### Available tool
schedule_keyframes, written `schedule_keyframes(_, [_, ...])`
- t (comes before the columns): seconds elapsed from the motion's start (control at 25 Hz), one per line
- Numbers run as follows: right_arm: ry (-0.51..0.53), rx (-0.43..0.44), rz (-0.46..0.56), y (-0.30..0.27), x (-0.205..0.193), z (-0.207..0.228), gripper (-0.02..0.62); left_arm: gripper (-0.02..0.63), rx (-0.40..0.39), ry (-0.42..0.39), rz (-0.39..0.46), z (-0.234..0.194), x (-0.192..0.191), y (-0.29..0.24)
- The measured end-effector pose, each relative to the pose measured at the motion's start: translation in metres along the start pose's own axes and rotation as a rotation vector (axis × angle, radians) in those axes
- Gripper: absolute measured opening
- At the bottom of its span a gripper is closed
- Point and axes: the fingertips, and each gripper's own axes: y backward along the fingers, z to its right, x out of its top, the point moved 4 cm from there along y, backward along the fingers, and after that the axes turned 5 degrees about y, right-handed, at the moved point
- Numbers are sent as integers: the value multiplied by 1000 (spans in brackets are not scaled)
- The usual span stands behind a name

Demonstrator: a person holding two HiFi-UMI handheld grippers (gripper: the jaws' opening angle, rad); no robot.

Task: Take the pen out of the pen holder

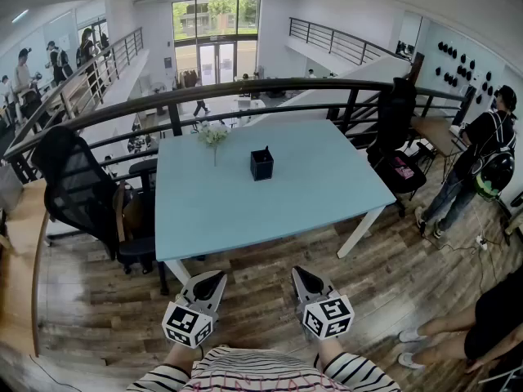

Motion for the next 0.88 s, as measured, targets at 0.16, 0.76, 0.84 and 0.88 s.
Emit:
schedule_keyframes(0.16, [-1,6,-10,11,-7,3,26,23,4,17,1,14,-7,0])
schedule_keyframes(0.76, [-126,63,81,14,-7,27,183,194,2,78,9,35,-19,-21])
schedule_keyframes(0.84, [-129,64,73,5,-8,33,183,195,-2,81,2,29,-20,-30])
schedule_keyframes(0.88, [-131,64,71,0,-8,35,183,195,-5,85,0,24,-21,-35])
